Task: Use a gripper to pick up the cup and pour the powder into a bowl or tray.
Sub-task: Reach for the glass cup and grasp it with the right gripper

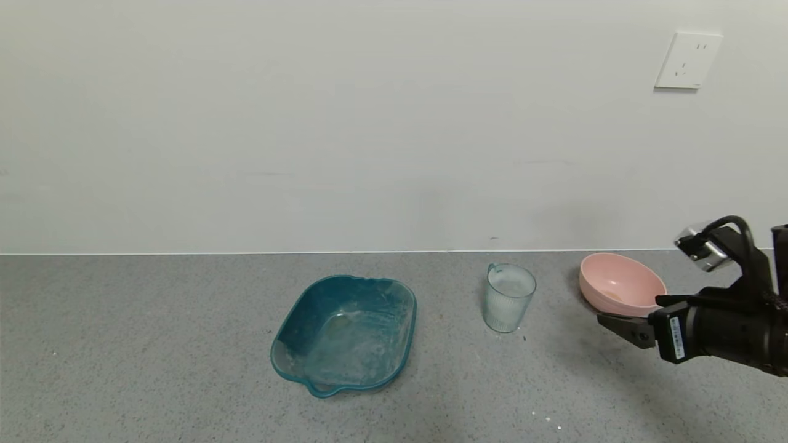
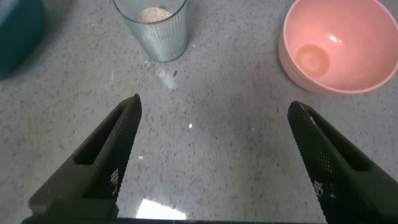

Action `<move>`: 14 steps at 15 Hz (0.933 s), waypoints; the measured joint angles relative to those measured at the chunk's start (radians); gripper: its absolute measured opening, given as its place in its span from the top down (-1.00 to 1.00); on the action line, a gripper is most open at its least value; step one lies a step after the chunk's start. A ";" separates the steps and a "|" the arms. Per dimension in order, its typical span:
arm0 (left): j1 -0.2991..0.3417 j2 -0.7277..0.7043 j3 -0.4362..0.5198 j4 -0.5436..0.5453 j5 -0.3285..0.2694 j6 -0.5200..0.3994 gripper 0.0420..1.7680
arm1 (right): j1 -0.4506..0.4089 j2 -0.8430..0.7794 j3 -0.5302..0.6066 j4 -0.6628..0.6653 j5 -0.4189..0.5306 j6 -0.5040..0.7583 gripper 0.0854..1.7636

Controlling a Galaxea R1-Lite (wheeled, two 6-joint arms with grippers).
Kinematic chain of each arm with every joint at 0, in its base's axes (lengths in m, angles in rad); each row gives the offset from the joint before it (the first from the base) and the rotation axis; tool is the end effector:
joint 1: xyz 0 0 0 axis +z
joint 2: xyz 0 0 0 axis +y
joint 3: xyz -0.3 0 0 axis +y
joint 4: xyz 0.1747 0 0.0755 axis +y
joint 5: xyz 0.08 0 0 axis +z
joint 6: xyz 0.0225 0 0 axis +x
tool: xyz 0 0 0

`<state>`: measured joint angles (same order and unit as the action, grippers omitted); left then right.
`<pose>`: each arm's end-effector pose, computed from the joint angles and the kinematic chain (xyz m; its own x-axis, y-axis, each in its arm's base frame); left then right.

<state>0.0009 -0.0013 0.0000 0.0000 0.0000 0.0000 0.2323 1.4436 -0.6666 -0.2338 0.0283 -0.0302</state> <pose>-0.0229 0.0000 0.0755 1.0000 0.0009 0.0013 -0.0009 1.0000 0.0000 0.2209 0.0529 0.1759 0.8262 0.2245 -0.5167 -0.2688 0.9631 -0.0112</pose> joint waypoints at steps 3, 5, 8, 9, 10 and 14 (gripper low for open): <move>0.000 0.000 0.000 0.000 0.000 0.000 -0.94 | 0.054 0.133 0.011 -0.138 -0.055 0.000 -0.94; -0.001 0.000 0.000 0.000 0.000 0.000 -0.94 | 0.093 0.227 0.013 -0.240 -0.087 0.001 -0.94; 0.000 0.000 0.000 0.000 0.000 0.000 -0.94 | 0.128 0.357 0.007 -0.375 -0.114 0.004 -0.94; -0.001 0.000 0.000 0.000 0.000 0.000 -0.94 | 0.132 0.402 0.000 -0.421 -0.125 0.004 -0.94; -0.001 0.000 0.000 0.000 0.000 0.000 -0.94 | 0.135 0.441 -0.005 -0.458 -0.132 0.004 -0.94; -0.001 0.000 0.000 0.000 0.000 0.000 -0.94 | 0.140 0.571 -0.031 -0.574 -0.138 0.028 -0.94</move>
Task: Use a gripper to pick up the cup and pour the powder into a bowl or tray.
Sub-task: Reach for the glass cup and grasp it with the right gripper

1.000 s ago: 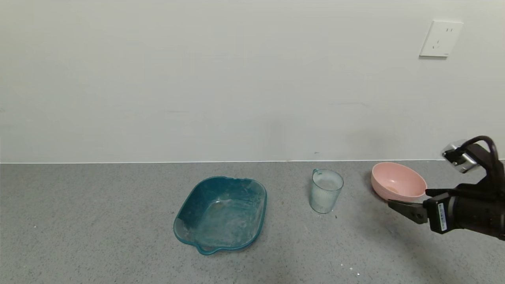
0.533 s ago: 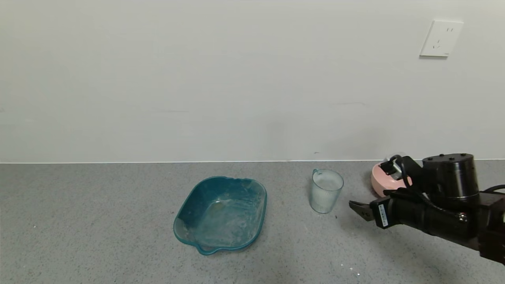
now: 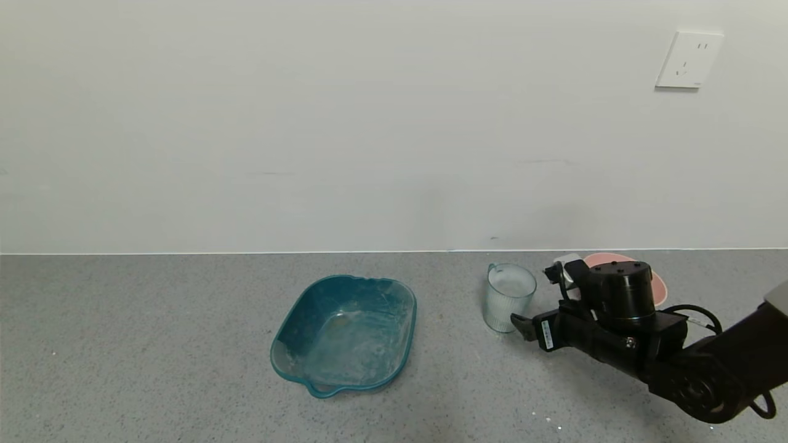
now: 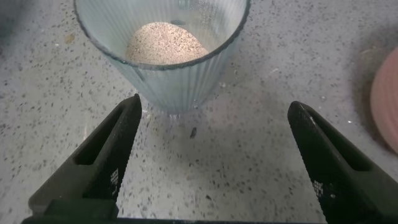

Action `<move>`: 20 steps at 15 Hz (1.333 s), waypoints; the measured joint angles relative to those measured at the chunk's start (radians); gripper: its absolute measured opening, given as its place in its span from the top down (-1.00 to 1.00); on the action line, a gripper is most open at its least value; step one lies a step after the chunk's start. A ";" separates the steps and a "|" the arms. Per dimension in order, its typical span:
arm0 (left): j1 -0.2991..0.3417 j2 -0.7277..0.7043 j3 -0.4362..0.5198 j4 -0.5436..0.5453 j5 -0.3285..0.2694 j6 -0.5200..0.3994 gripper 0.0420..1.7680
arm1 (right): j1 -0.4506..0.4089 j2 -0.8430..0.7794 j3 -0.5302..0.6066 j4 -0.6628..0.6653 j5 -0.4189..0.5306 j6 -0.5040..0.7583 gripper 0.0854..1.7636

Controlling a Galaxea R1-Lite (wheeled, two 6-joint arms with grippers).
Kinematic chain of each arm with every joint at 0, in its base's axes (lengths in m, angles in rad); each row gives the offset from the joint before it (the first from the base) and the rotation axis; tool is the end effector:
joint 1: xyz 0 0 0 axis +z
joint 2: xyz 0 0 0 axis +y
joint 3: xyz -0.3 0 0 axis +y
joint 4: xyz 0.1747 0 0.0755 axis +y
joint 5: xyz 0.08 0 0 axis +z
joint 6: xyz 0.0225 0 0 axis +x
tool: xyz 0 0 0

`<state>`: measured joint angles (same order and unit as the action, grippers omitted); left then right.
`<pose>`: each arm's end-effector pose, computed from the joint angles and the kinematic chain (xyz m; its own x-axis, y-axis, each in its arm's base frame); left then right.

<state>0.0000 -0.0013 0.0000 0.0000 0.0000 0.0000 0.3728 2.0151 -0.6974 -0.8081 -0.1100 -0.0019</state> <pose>-0.0229 0.0000 0.0755 1.0000 0.0000 0.0013 0.0000 1.0000 0.0000 0.3130 0.1198 0.0707 0.8480 0.2138 -0.4849 -0.2736 0.9602 -0.0552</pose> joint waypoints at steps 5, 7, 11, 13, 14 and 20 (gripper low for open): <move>0.000 0.000 0.000 0.000 0.000 0.000 -0.94 | 0.029 0.089 -0.041 -0.047 -0.041 0.029 -0.94; 0.000 0.000 0.000 0.000 0.000 0.000 -0.94 | 0.039 0.113 -0.053 -0.089 -0.051 0.031 -0.94; 0.000 0.000 0.000 0.000 0.000 0.000 -0.94 | 0.051 0.156 -0.064 -0.146 -0.067 0.031 -0.94; 0.000 0.000 0.000 0.000 0.000 0.000 -0.94 | 0.063 0.171 -0.066 -0.182 -0.067 0.031 -0.94; 0.000 0.000 0.000 0.000 0.000 0.000 -0.94 | 0.067 0.179 -0.069 -0.204 -0.074 0.031 -0.94; 0.000 0.000 0.000 0.000 0.000 0.000 -0.94 | 0.078 0.229 -0.111 -0.247 -0.106 0.031 -0.94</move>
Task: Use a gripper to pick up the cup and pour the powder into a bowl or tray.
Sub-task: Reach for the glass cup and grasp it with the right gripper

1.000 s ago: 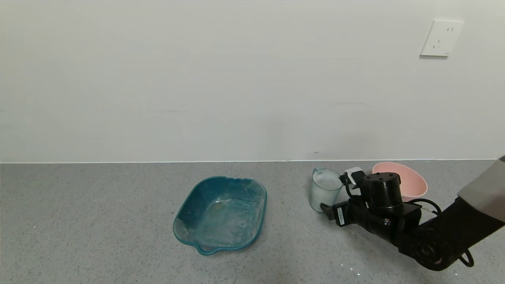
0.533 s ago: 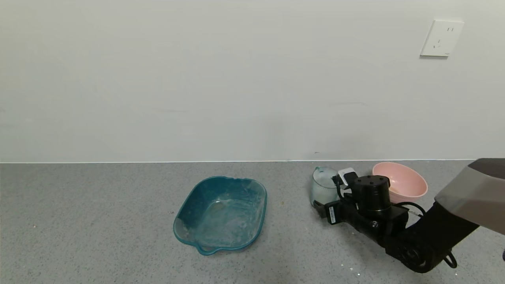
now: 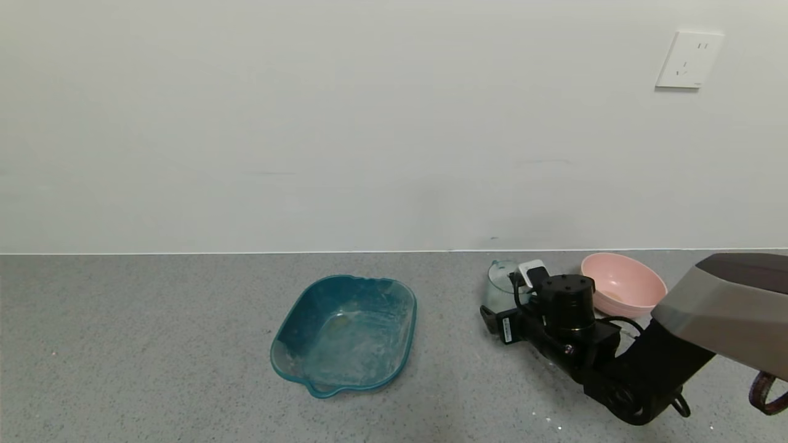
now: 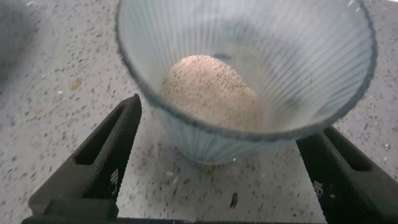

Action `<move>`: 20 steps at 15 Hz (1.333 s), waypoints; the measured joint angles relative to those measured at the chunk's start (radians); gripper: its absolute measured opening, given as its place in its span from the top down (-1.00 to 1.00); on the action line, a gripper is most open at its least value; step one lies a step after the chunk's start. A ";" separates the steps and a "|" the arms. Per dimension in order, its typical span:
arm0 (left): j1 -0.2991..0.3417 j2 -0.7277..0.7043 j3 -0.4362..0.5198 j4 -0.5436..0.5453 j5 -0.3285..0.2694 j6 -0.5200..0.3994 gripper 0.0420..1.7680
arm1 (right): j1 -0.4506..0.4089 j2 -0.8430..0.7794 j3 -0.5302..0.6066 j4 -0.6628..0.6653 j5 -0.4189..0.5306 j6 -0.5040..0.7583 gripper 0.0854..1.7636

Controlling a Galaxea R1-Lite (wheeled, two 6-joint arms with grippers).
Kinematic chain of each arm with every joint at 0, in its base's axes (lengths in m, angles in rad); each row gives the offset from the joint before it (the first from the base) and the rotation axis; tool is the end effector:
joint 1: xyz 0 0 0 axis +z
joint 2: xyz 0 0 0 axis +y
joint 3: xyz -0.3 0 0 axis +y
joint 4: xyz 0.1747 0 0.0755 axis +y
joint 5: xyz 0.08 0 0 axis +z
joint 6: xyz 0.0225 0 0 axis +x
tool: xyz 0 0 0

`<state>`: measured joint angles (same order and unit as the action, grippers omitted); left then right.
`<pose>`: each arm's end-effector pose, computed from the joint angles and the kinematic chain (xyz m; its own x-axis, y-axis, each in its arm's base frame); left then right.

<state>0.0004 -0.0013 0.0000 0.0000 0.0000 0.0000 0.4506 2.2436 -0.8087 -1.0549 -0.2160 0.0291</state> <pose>-0.0229 0.0000 0.0755 1.0000 0.0004 0.0013 -0.0004 1.0000 0.0000 0.3443 0.1612 0.0339 0.9099 0.2021 -0.3623 -0.2364 0.9702 -0.0524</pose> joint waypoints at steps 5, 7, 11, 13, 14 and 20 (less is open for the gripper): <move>0.000 0.000 0.000 0.000 0.000 0.000 -0.94 | 0.010 0.051 -0.027 -0.079 -0.026 0.000 -0.94; 0.000 0.000 0.000 0.000 0.000 0.000 -0.94 | 0.017 0.067 -0.038 -0.096 -0.051 0.000 -0.94; 0.000 0.000 0.000 0.000 0.000 0.000 -0.94 | 0.019 0.086 -0.055 -0.106 -0.059 0.001 -0.94; 0.000 0.000 0.000 0.000 0.000 0.000 -0.94 | 0.013 0.091 -0.063 -0.105 -0.059 0.001 -0.94; 0.000 0.000 0.000 0.000 0.000 0.000 -0.94 | 0.010 0.093 -0.068 -0.103 -0.059 0.001 -0.94; 0.000 0.000 0.000 -0.001 0.000 0.000 -0.94 | 0.007 0.100 -0.070 -0.114 -0.055 -0.001 -0.55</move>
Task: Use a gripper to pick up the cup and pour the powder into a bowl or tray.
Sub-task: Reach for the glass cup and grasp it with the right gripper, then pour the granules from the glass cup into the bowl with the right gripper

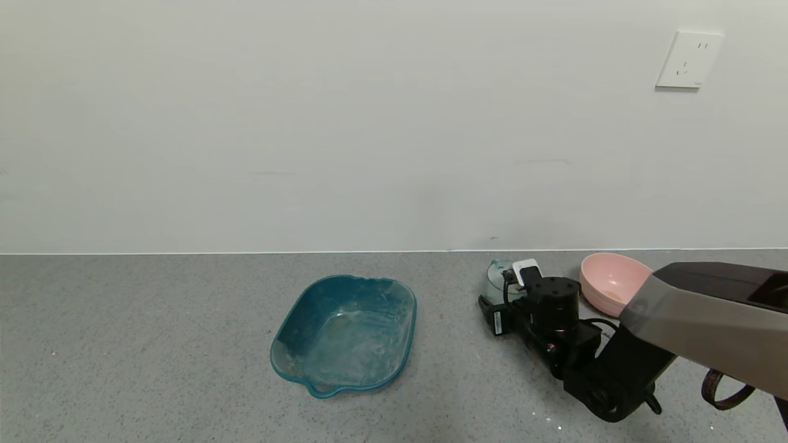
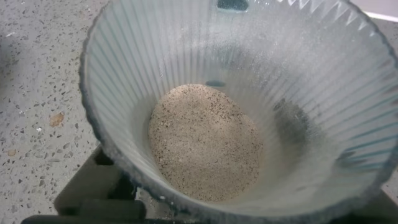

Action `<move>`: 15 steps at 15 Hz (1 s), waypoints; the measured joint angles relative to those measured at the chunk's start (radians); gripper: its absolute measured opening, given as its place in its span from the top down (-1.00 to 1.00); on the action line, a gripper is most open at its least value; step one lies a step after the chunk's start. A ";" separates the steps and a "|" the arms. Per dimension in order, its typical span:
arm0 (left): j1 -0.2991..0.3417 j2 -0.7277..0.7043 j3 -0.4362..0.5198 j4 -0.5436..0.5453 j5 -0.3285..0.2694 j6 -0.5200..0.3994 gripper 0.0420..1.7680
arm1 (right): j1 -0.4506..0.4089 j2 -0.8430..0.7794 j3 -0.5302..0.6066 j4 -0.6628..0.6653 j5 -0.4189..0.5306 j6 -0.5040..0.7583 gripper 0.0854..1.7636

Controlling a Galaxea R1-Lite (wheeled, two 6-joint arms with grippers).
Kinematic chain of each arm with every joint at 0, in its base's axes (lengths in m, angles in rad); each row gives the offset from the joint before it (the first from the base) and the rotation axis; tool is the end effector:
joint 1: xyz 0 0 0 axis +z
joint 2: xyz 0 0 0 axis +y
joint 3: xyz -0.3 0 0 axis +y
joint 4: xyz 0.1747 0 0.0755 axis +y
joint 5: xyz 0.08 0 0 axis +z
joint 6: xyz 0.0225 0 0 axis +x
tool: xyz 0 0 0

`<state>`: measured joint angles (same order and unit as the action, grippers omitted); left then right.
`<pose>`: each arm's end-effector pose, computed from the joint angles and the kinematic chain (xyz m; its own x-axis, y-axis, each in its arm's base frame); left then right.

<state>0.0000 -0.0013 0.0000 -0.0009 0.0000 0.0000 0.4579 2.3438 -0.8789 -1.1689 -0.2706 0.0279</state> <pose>-0.0229 0.0000 0.0756 1.0000 0.0000 0.0022 0.0000 1.0000 0.0000 0.3617 0.1716 0.0193 0.9449 0.1677 -0.2811 -0.1893 0.9806 -0.0513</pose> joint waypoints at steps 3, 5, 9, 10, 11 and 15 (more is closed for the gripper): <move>0.000 0.000 0.000 0.000 0.000 0.000 -0.94 | 0.004 0.001 0.002 -0.002 -0.001 0.002 -0.52; 0.000 0.000 0.000 0.000 0.000 0.000 -0.94 | 0.003 0.001 0.004 -0.002 -0.001 0.001 -0.52; 0.000 0.000 0.000 0.000 0.000 0.000 -0.94 | 0.001 -0.007 0.008 0.000 0.000 0.001 -0.52; 0.000 0.000 0.000 0.000 0.000 0.000 -0.94 | 0.001 -0.011 0.009 0.001 0.000 0.001 -0.52; 0.000 0.000 0.000 0.000 0.000 0.000 -0.94 | 0.001 -0.016 0.009 0.002 0.001 0.001 -0.52; 0.000 0.000 0.000 0.000 0.000 0.000 -0.94 | 0.002 -0.067 0.018 0.051 0.002 0.001 -0.51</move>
<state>0.0000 -0.0013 0.0000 -0.0009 0.0000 0.0000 0.4598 2.2770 -0.8606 -1.1181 -0.2683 0.0287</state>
